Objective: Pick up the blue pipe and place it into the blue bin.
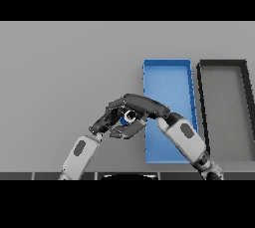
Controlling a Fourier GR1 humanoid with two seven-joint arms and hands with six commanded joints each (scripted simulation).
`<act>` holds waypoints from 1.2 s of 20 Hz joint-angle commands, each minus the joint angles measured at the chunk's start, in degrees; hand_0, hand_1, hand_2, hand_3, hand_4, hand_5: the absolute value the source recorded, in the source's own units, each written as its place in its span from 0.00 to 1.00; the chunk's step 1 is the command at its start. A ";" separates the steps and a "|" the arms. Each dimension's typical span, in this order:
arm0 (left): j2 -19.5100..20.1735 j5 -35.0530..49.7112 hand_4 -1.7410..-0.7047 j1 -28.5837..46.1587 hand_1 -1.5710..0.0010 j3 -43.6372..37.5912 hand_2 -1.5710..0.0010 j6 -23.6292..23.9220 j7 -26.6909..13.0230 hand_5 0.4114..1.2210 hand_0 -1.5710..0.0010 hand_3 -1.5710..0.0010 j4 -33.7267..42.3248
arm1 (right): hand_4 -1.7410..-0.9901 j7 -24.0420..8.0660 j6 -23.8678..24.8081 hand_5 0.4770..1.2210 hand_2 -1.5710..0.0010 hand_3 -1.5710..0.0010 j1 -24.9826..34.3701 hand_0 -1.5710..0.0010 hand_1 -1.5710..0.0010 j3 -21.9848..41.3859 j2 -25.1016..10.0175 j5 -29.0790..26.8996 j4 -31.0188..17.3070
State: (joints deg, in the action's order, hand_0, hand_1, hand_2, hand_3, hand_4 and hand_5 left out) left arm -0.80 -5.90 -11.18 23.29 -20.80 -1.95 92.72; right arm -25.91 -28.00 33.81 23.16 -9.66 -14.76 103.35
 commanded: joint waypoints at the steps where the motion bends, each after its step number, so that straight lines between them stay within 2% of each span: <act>1: -0.39 -0.23 0.09 0.58 0.00 0.24 0.00 0.46 -0.06 1.00 0.00 0.00 -0.02 | 0.30 -0.85 0.16 0.10 0.34 0.44 0.45 0.35 0.35 -0.15 0.31 -0.43 -0.41; 2: -0.11 0.70 0.08 1.31 0.00 -0.28 0.00 -0.22 0.70 1.00 0.00 0.04 0.17 | 0.25 -1.07 0.22 0.16 0.27 0.39 0.49 0.28 0.28 -0.28 0.62 -1.00 -0.84; 3: -1.35 1.52 0.06 0.86 0.00 -0.47 0.00 -0.41 0.99 1.00 0.00 0.03 -0.52 | 0.21 -0.95 0.38 0.23 0.22 0.35 0.21 0.23 0.23 -0.10 1.17 -1.44 -1.02; 4: -1.54 2.33 0.05 1.79 0.00 -0.50 0.00 -0.99 2.55 1.00 0.00 0.02 -0.16 | 0.18 -1.20 0.85 0.39 0.17 0.30 0.17 0.18 0.18 0.37 2.12 -2.13 -0.65; 6: -1.86 2.43 0.03 1.15 0.00 -1.11 0.00 -1.71 2.82 1.00 0.00 0.05 -0.69 | 0.12 0.97 1.21 0.61 0.11 0.20 -0.19 0.12 0.12 1.11 2.01 -2.14 -0.65; 8: -2.24 2.12 0.02 1.21 0.00 -1.64 0.00 -2.45 2.14 1.00 0.00 0.08 -0.65 | 0.08 4.05 1.53 0.75 0.07 0.14 -1.07 0.07 0.07 2.21 0.84 -0.85 -0.10; 10: -2.76 1.70 0.02 0.24 0.00 -2.44 0.00 -2.27 2.51 1.00 0.00 0.09 -1.26 | 0.05 4.47 1.74 0.84 0.05 0.09 -0.07 0.05 0.05 2.39 0.71 0.04 -0.33; 11: -3.07 1.44 0.01 0.59 0.00 -2.13 0.00 -2.23 1.93 1.00 0.00 0.09 -0.80 | 0.04 6.39 1.70 0.87 0.04 0.07 -0.45 0.04 0.04 2.36 0.68 0.54 -0.43; 12: -2.68 1.21 0.01 0.82 0.00 -2.30 0.00 -2.54 2.46 1.00 0.00 0.09 -0.94 | 0.03 6.59 1.82 0.90 0.03 0.06 -0.76 0.03 0.03 2.58 1.33 0.43 -0.73; 14: -2.40 0.84 0.01 1.09 0.00 -2.45 0.00 -2.69 2.12 1.00 0.00 0.09 0.15 | 0.02 7.76 4.26 0.93 0.02 0.04 -1.73 0.02 0.02 3.18 2.01 0.56 -0.22; 16: -2.12 -2.04 0.02 1.87 0.00 -1.75 0.00 -0.99 4.80 1.00 0.00 0.07 0.26 | 0.01 7.31 4.72 0.96 0.01 0.02 -1.83 0.01 0.01 2.93 1.09 0.78 0.49; 17: -1.70 -3.35 0.14 1.77 0.15 -1.80 0.18 -0.80 4.21 1.00 0.07 0.26 0.74 | 0.01 8.14 5.35 0.97 0.01 0.02 -2.15 0.01 0.01 3.34 0.94 1.69 0.73; 18: -1.20 -3.38 0.26 1.68 0.32 -2.05 0.34 -2.22 4.57 1.00 0.26 0.41 0.70 | 0.01 7.44 5.73 0.97 0.01 0.01 -1.65 0.01 0.01 3.40 0.92 1.51 0.90; 19: -0.81 -3.34 0.36 1.63 0.45 -2.12 0.47 -3.80 4.53 1.00 0.40 0.52 0.69 | 0.01 5.49 6.11 0.98 0.01 0.01 -1.22 0.01 0.01 3.60 1.16 0.97 0.86; 21: -0.55 -4.63 0.52 1.29 0.65 -2.47 0.66 -6.45 4.41 1.00 0.62 0.70 0.34 | 0.00 3.66 6.73 0.99 0.00 0.01 -1.59 0.00 0.00 3.71 1.05 0.30 1.60; 24: -1.10 -5.44 0.67 1.01 0.82 -3.79 0.83 -6.57 1.49 0.65 0.80 0.84 0.36 | 0.00 2.91 7.49 0.99 0.00 0.00 -0.92 0.00 0.00 3.83 1.54 1.26 1.53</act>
State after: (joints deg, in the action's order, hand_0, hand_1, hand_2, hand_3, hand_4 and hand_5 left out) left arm -1.89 -11.34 -10.14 19.49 -27.35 -0.50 93.07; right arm -22.97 -20.58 32.87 26.99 -8.12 -13.60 104.89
